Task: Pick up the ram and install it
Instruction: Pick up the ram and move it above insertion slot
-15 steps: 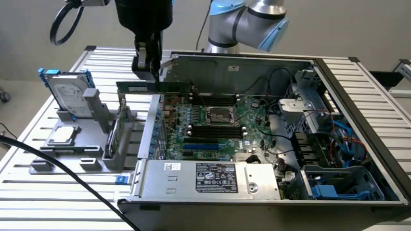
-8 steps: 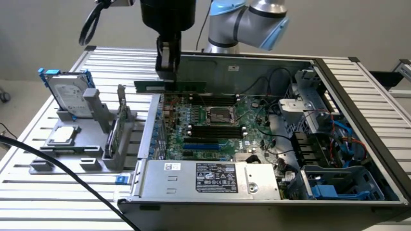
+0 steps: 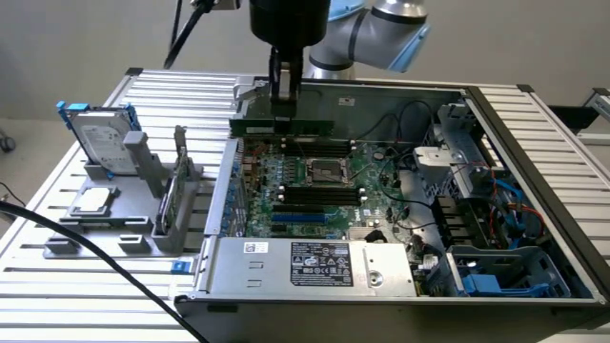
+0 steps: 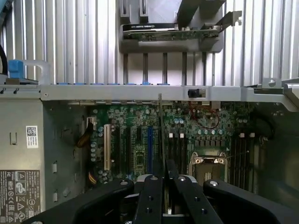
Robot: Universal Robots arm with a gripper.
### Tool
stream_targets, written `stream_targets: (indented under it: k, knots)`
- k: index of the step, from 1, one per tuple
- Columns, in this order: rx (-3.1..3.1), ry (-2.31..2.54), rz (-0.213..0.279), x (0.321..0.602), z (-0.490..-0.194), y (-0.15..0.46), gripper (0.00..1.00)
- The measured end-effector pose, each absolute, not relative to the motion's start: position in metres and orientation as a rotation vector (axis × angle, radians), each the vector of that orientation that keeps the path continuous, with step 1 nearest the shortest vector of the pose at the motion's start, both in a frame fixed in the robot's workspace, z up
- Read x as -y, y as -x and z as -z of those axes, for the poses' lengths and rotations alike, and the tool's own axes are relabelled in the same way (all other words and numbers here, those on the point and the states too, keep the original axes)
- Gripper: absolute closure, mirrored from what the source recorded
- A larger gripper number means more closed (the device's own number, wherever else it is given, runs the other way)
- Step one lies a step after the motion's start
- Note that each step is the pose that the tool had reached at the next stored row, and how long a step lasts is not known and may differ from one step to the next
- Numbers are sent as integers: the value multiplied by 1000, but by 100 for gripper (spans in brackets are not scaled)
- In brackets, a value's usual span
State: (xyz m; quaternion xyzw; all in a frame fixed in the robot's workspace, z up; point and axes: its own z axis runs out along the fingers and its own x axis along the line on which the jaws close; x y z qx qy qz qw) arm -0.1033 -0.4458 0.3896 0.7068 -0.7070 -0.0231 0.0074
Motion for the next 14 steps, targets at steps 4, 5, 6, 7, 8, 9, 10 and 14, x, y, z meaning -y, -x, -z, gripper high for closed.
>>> stream_targets:
  k: [4, 5, 6, 7, 8, 9, 10, 14]
  knots:
    - [2211, -2210, 72, 442, -386, 85, 86]
    - [2211, -2210, 72, 441, -384, 81, 86]
    - [2212, -2209, 72, 441, -383, 77, 86]
    - [2213, -2208, 72, 440, -381, 73, 86]
    - [2214, -2207, 72, 440, -379, 70, 86]
    - [2217, -2205, 73, 440, -377, 68, 86]
    - [2219, -2202, 72, 440, -376, 65, 86]
    - [2223, -2198, 72, 437, -369, 57, 86]
